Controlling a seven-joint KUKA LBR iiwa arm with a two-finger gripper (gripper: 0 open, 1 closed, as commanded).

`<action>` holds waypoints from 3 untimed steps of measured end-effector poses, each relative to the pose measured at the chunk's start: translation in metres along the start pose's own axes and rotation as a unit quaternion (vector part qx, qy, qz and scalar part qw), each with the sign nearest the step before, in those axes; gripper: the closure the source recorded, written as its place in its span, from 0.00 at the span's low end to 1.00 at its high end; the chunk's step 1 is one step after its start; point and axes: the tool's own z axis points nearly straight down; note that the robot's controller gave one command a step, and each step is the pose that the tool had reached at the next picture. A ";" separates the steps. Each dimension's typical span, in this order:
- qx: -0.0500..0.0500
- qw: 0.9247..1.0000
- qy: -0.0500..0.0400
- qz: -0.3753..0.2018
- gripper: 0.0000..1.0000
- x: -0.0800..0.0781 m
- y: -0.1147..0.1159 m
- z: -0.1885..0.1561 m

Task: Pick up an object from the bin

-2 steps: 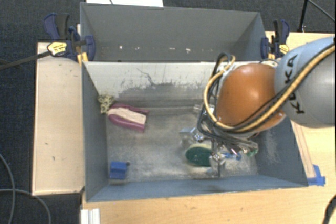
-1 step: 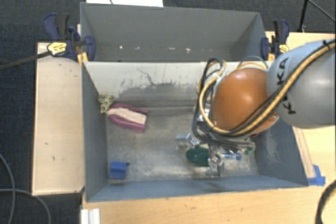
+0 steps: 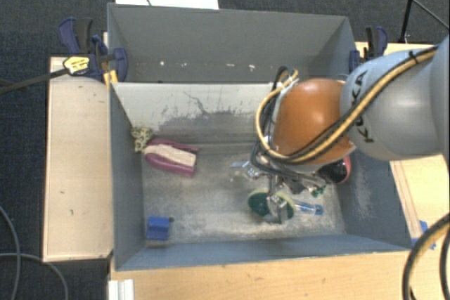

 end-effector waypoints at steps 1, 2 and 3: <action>0.000 1.000 0.000 0.000 1.00 0.000 0.000 -0.001; 0.003 1.000 -0.003 -0.003 1.00 -0.019 -0.017 -0.067; 0.002 1.000 -0.002 -0.005 1.00 -0.014 -0.011 -0.114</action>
Offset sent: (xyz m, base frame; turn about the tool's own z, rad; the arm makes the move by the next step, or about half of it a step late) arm 0.0000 0.0000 0.0000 0.0000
